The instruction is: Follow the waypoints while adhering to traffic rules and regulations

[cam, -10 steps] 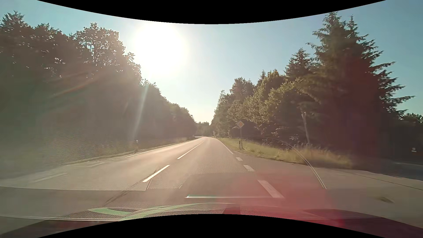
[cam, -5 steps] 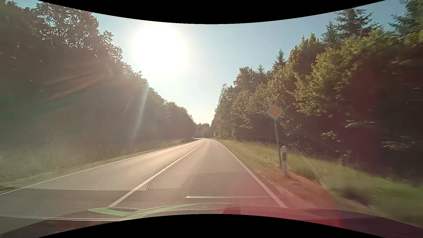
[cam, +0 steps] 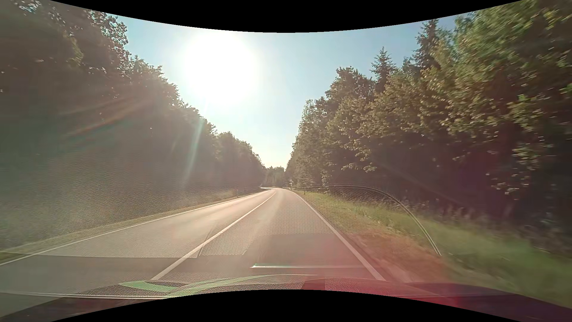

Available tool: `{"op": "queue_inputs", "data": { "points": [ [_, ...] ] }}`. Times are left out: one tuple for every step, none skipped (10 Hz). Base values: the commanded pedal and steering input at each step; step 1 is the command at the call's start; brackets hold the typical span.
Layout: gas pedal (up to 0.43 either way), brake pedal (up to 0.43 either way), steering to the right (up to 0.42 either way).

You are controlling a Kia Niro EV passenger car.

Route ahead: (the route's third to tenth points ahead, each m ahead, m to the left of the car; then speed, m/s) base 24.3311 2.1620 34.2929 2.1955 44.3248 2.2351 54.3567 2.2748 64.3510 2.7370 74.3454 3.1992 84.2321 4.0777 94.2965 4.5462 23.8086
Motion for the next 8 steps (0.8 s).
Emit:
{"op": "queue_inputs", "data": {
  "points": [
    [0.189,0.000,-0.003],
    [0.189,0.000,-0.003],
    [0.189,0.000,-0.003],
    [0.189,0.000,-0.003],
    [0.197,0.000,-0.003],
    [0.240,0.000,-0.003],
    [0.287,0.000,-0.005],
    [0.287,0.000,-0.006]
  ]
}}
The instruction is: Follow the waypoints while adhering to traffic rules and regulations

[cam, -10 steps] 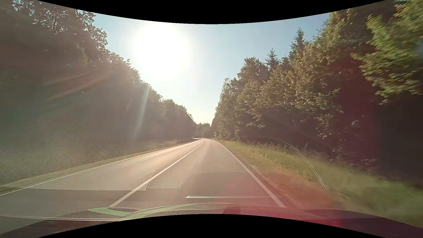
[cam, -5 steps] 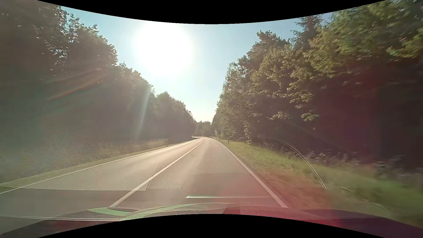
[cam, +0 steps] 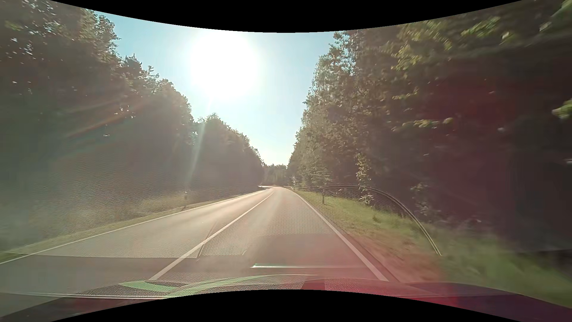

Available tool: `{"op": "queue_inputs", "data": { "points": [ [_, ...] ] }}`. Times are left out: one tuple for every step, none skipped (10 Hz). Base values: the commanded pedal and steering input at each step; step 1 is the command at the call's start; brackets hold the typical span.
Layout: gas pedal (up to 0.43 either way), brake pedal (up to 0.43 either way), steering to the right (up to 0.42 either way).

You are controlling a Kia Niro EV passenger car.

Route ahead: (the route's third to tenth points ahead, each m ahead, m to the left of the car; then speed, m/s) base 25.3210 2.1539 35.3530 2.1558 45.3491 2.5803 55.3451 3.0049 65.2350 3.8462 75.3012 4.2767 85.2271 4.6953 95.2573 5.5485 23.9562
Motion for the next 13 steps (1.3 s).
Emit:
{"op": "queue_inputs", "data": {
  "points": [
    [0.287,0.000,-0.007],
    [0.287,0.000,-0.008],
    [0.287,0.000,-0.008],
    [0.287,0.000,-0.008],
    [0.287,0.000,-0.007],
    [0.287,0.000,-0.007],
    [0.287,0.000,-0.005],
    [0.287,0.000,-0.004],
    [0.287,0.000,-0.004],
    [0.287,0.000,-0.005],
    [0.287,0.000,-0.005],
    [0.287,0.000,-0.005],
    [0.287,0.000,-0.005]
  ]
}}
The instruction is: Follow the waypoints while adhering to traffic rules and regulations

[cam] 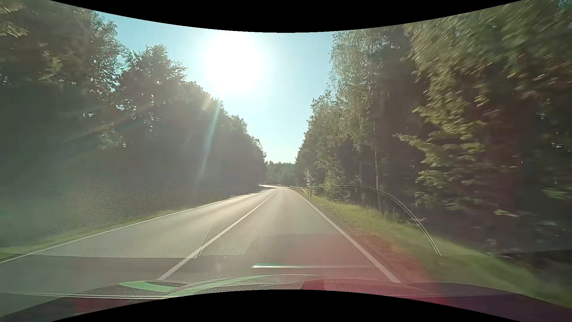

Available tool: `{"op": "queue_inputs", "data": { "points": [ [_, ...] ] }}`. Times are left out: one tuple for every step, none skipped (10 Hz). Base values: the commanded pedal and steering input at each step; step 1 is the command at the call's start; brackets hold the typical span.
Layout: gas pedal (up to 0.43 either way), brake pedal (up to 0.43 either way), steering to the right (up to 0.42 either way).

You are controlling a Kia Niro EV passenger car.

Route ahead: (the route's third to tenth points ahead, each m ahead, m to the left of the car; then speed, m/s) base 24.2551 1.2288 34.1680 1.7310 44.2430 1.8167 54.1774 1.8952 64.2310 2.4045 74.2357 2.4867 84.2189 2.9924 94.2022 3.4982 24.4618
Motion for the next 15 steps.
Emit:
{"op": "queue_inputs", "data": {
  "points": [
    [0.287,0.000,-0.005],
    [0.287,0.000,-0.005],
    [0.287,0.000,-0.005],
    [0.287,0.000,-0.005],
    [0.287,0.000,-0.004],
    [0.287,0.000,-0.004],
    [0.287,0.000,-0.005],
    [0.287,0.000,-0.004],
    [0.287,0.000,-0.005],
    [0.287,0.000,-0.005],
    [0.287,0.000,-0.004],
    [0.287,0.000,-0.005],
    [0.287,0.000,-0.005],
    [0.287,0.000,-0.005],
    [0.287,0.000,-0.004]
  ]
}}
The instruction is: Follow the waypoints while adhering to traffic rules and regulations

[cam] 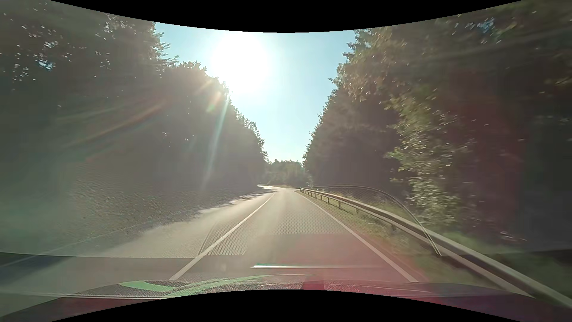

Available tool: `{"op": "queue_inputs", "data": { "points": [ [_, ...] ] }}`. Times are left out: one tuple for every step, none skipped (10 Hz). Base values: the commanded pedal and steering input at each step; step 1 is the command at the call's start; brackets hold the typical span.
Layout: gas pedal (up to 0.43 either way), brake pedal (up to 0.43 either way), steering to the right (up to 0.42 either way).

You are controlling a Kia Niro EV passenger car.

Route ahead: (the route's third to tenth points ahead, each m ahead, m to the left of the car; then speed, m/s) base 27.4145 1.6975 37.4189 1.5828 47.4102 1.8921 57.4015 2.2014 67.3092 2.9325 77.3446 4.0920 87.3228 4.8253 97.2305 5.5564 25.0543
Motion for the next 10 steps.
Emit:
{"op": "queue_inputs", "data": {
  "points": [
    [0.287,0.000,-0.005],
    [0.287,0.000,-0.005],
    [0.287,0.000,-0.005],
    [0.287,0.000,-0.005],
    [0.287,0.000,-0.005],
    [0.287,0.000,-0.005],
    [0.287,0.000,-0.004],
    [0.280,0.000,-0.005],
    [0.280,0.000,-0.005],
    [0.268,0.000,-0.005]
  ]
}}
